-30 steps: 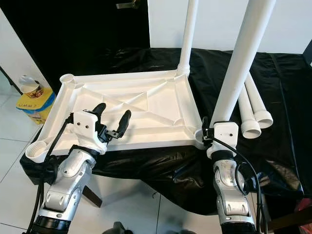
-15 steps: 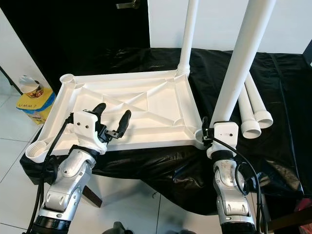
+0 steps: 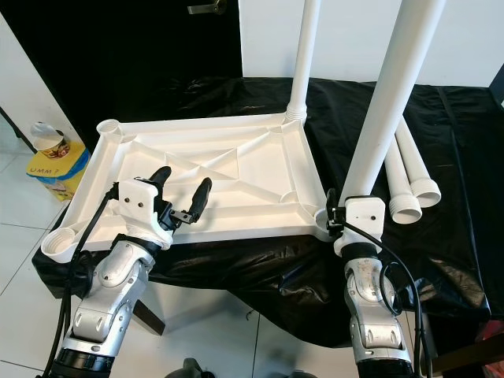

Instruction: Building children table

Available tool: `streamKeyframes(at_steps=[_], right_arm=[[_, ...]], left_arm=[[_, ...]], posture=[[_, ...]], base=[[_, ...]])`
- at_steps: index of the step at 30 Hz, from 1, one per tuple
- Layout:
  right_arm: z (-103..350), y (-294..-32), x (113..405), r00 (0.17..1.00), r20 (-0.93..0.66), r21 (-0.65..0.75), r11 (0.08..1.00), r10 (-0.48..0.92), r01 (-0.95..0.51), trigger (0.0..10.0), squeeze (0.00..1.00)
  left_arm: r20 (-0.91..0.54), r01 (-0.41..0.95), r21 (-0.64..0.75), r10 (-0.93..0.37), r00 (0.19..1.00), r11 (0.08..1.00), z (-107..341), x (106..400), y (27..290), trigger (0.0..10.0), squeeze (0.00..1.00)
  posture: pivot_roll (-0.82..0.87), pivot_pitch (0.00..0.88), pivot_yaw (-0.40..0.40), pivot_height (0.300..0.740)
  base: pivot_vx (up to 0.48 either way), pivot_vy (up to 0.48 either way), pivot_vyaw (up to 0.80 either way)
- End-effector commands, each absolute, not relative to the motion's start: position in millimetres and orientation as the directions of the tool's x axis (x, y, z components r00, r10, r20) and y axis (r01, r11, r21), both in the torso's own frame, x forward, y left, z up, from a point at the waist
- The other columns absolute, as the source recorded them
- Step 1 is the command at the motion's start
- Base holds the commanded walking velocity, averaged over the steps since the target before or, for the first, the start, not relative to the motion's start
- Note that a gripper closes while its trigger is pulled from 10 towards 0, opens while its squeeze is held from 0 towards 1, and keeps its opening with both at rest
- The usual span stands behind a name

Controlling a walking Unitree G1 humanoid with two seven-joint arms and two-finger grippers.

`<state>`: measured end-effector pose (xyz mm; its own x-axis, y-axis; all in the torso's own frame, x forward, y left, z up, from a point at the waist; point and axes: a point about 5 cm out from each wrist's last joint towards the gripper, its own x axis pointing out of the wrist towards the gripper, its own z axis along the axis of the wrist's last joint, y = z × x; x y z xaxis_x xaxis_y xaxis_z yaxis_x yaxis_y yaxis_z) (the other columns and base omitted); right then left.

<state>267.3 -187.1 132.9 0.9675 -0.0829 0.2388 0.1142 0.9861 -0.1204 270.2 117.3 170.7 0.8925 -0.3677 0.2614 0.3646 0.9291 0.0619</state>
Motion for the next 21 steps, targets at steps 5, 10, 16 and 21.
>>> streamKeyframes(at_steps=[5,10,16,21], right_arm=[[134,-179,282,0.972,0.230,-0.005,0.998,-0.053,0.056,10.0,0.00],[139,-170,277,0.964,0.268,-0.088,0.996,0.010,0.014,10.0,0.00],[141,-166,276,0.959,0.280,-0.136,0.991,0.043,-0.005,10.0,0.00],[139,-166,275,0.960,0.277,-0.148,0.989,0.048,-0.007,10.0,0.00]], left_arm=[[0.280,0.422,0.064,-0.422,0.862,0.904,174,277,117,10.0,0.00],[0.282,0.482,0.131,-0.499,0.820,0.866,176,272,110,10.0,0.00],[0.285,0.496,0.155,-0.520,0.805,0.854,176,270,107,10.0,0.00],[0.282,0.494,0.150,-0.516,0.809,0.856,175,271,107,10.0,0.00]], posture=[[0.03,0.018,-0.027,0.740],[0.02,0.022,-0.019,0.740],[0.02,0.023,-0.017,0.740],[0.02,0.024,-0.015,0.740]], base=[[0.000,0.000,0.00],[0.000,0.000,0.00],[0.000,0.000,0.00],[0.000,0.000,0.00]])
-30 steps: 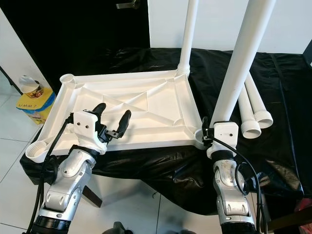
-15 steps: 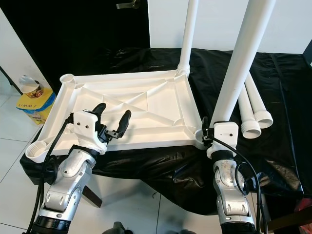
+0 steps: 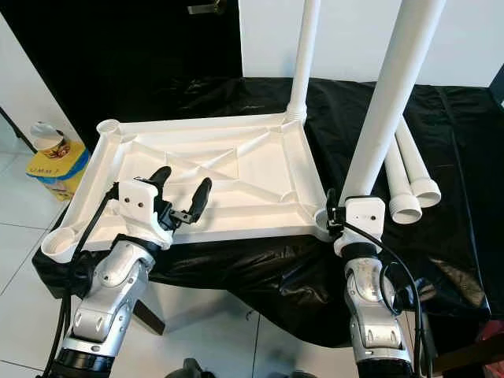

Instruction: Building children table

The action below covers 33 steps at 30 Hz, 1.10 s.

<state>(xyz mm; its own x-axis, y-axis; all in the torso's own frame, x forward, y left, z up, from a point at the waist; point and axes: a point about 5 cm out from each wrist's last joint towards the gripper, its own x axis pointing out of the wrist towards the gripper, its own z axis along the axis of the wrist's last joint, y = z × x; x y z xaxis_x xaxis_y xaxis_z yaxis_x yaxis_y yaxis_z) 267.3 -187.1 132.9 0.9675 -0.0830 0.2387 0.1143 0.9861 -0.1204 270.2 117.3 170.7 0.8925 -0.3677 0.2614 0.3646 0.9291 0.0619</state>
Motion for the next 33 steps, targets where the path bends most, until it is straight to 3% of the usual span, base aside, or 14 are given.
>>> streamKeyframes(at_steps=[1,33], right_arm=[[139,-167,275,0.960,0.276,-0.152,0.988,0.047,-0.004,10.0,0.00],[150,-176,276,0.947,0.321,-0.196,0.980,0.034,0.032,10.0,0.00]], left_arm=[[0.281,0.493,0.150,-0.516,0.810,0.857,174,271,108,10.0,0.00],[0.324,0.490,0.117,-0.500,0.803,0.864,188,271,112,10.0,0.00]], posture=[[0.02,0.026,-0.015,0.740],[0.03,0.014,-0.013,0.740]], base=[[0.000,0.000,0.00],[0.000,0.000,0.00]])
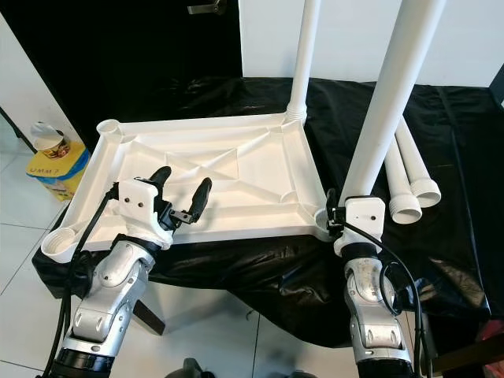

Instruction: Building children table

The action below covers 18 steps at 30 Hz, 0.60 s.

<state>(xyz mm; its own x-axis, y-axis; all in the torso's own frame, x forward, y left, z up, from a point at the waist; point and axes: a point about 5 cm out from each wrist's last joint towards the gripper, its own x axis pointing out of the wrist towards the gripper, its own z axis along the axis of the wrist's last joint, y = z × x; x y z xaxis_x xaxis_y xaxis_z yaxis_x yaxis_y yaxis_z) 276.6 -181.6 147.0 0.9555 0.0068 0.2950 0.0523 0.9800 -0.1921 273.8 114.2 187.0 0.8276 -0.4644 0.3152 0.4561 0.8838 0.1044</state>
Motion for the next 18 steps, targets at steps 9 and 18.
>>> streamKeyframes(at_steps=[9,18], right_arm=[[153.3,-175.9,275.8,0.941,0.336,-0.188,0.981,0.024,0.042,10.0,0.00],[149.1,-177.4,278.8,0.950,0.313,-0.137,0.990,0.000,0.045,10.0,0.00]], left_arm=[[0.331,0.498,0.119,-0.508,0.795,0.859,191.6,270.6,109.7,10.0,0.00],[0.300,0.516,0.156,-0.538,0.788,0.842,184.6,269.6,107.7,10.0,0.00]], posture=[[0.03,0.019,-0.011,0.740],[0.03,0.023,-0.012,0.740]], base=[[0.000,0.000,0.00],[0.000,0.000,0.00]])
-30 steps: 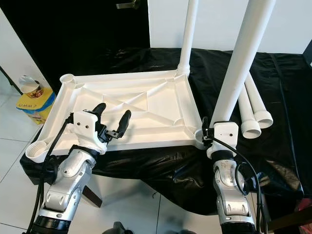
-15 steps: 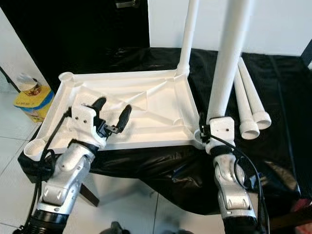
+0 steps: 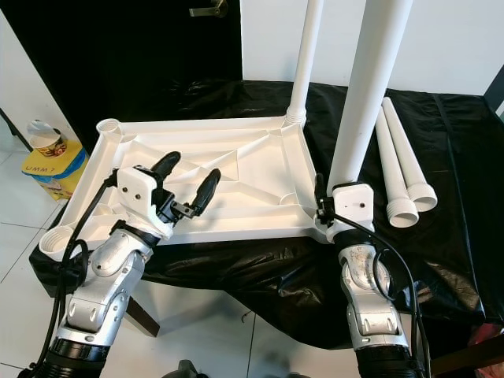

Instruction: Building children table

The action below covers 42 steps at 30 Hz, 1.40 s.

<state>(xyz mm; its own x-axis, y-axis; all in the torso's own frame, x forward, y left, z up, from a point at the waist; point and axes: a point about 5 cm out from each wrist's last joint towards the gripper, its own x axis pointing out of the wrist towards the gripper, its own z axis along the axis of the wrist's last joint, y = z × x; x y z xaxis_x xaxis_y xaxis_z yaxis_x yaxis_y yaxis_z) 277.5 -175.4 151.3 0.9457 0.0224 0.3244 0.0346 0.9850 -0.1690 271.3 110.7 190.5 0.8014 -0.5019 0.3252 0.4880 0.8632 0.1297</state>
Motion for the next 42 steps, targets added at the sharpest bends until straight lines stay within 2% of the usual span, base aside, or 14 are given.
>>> streamKeyframes(at_steps=[1,11,18,26,27,28,29,30,32,34,35,36,41,42], right_arm=[[149,-177,279,0.950,0.313,-0.137,0.990,0.000,0.045,10.0,0.00],[142,-178,282,0.965,0.258,-0.024,0.999,-0.036,0.043,10.0,0.00],[134,-175,290,0.981,0.189,-0.052,0.998,-0.036,0.046,10.0,0.00],[135,-169,290,0.980,0.196,-0.069,0.998,0.018,-0.004,10.0,0.00],[134,-164,290,0.981,0.179,-0.083,0.995,0.068,-0.054,10.0,0.00],[134,-164,290,0.981,0.179,-0.083,0.995,0.068,-0.054,10.0,0.00],[133,-161,291,0.980,0.161,-0.096,0.990,0.116,-0.101,10.0,0.00],[133,-161,291,0.980,0.161,-0.096,0.990,0.116,-0.101,10.0,0.00],[133,-156,294,0.970,0.129,-0.139,0.973,0.205,-0.187,10.0,0.00],[134,-155,296,0.966,0.121,-0.145,0.967,0.229,-0.211,10.0,0.00],[136,-153,299,0.956,0.109,-0.161,0.954,0.272,-0.253,10.0,0.00],[137,-152,300,0.950,0.103,-0.171,0.946,0.296,-0.277,10.0,0.00],[139,-149,301,0.927,0.086,-0.206,0.917,0.364,-0.341,10.0,0.00],[140,-147,301,0.918,0.080,-0.213,0.906,0.388,-0.365,10.0,0.00]], left_arm=[[0.300,0.516,0.156,-0.538,0.788,0.842,185,270,108,10.0,0.00],[0.252,0.570,0.215,-0.609,0.752,0.793,177,266,98,10.0,0.00],[0.180,0.667,0.261,-0.714,0.677,0.698,173,269,82,10.0,0.00],[0.207,0.685,0.227,-0.722,0.660,0.692,181,275,75,10.0,0.00],[0.194,0.766,0.219,-0.796,0.573,0.605,186,273,65,10.0,0.00],[0.194,0.766,0.219,-0.796,0.573,0.605,186,273,65,10.0,0.00],[0.174,0.840,0.203,-0.862,0.475,0.504,188,270,56,10.0,0.00],[0.174,0.840,0.203,-0.862,0.475,0.504,188,270,56,10.0,0.00],[0.131,0.931,0.210,-0.952,0.275,0.298,193,262,38,10.0,0.00],[0.123,0.947,0.204,-0.966,0.228,0.249,195,260,34,10.0,0.00],[0.115,0.962,0.195,-0.978,0.172,0.192,199,262,27,10.0,0.29],[0.116,0.969,0.188,-0.983,0.142,0.162,201,263,23,10.0,1.00],[0.100,0.965,0.231,-0.990,0.099,0.120,209,268,12,10.0,1.00],[0.087,0.965,0.241,-0.993,0.082,0.101,210,268,10,10.0,0.00]], posture=[[0.03,0.023,-0.012,0.740],[0.03,0.025,-0.008,0.740],[0.02,0.030,-0.001,0.740],[0.02,0.030,-0.003,0.740],[0.02,0.031,-0.011,0.740],[0.02,0.031,-0.011,0.740],[0.02,0.030,-0.012,0.740],[0.02,0.030,-0.012,0.740],[0.02,0.028,-0.011,0.740],[0.02,0.026,-0.011,0.740],[0.01,0.022,-0.008,0.740],[0.01,0.022,-0.008,0.740],[0.00,0.017,-0.004,0.740],[0.00,0.016,-0.003,0.740]], base=[[0.000,0.000,0.00],[0.000,0.000,0.00],[0.000,0.000,0.00],[0.000,0.000,0.00],[0.000,0.000,0.00],[0.000,0.000,0.00],[0.000,0.000,0.00],[0.000,0.000,0.00],[0.000,0.000,0.00],[0.000,0.000,0.00],[0.000,0.000,0.00],[0.000,0.000,0.00],[0.000,0.000,0.00],[0.000,0.000,0.00]])
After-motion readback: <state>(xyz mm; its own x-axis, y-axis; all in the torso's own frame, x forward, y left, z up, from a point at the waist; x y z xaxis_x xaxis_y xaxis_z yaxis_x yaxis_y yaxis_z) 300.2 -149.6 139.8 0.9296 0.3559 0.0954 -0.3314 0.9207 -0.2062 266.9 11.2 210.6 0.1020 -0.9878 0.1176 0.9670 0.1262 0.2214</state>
